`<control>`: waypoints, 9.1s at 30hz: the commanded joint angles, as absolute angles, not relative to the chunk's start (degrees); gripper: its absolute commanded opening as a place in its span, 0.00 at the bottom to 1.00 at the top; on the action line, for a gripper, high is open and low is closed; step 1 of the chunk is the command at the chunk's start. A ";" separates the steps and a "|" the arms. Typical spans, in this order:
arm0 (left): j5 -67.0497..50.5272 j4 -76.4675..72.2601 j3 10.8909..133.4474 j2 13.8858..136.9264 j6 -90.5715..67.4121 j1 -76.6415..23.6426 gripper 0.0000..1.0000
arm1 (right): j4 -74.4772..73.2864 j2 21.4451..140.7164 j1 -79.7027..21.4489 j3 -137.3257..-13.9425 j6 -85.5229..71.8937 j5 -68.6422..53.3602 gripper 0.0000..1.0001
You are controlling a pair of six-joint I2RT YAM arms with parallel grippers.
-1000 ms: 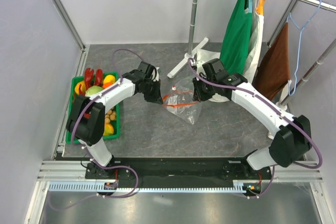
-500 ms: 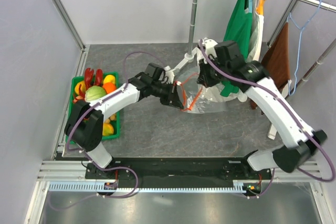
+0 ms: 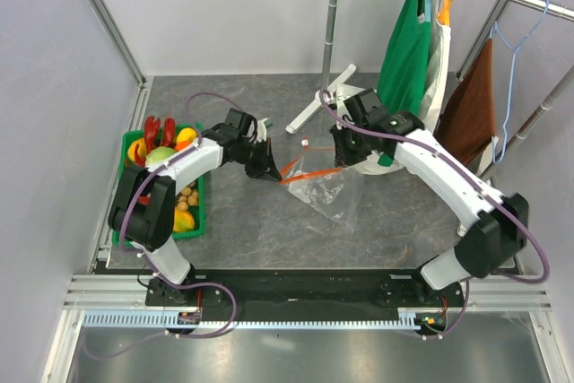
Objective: Place the food in the zip-top bag and seal the zipper
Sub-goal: Open the zipper of the food storage bag, then pick up the fake vegetable from the bin, then place the fake vegetable in the zipper food storage bag, then pick up the fake fruit from the bin.
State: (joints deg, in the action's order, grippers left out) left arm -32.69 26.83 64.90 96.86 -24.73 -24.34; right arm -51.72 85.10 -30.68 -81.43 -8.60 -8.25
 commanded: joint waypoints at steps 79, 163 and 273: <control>-32.08 51.40 74.08 83.68 46.41 25.93 0.90 | -40.60 95.36 -34.01 -86.04 -12.92 -15.91 0.00; -35.04 25.14 63.90 70.58 -12.30 -26.21 1.00 | -36.74 91.58 -33.22 -87.98 -18.37 -27.51 0.00; -42.99 19.21 70.87 77.26 5.38 -16.77 0.52 | -30.14 101.78 -29.45 -92.81 -22.06 -26.36 0.00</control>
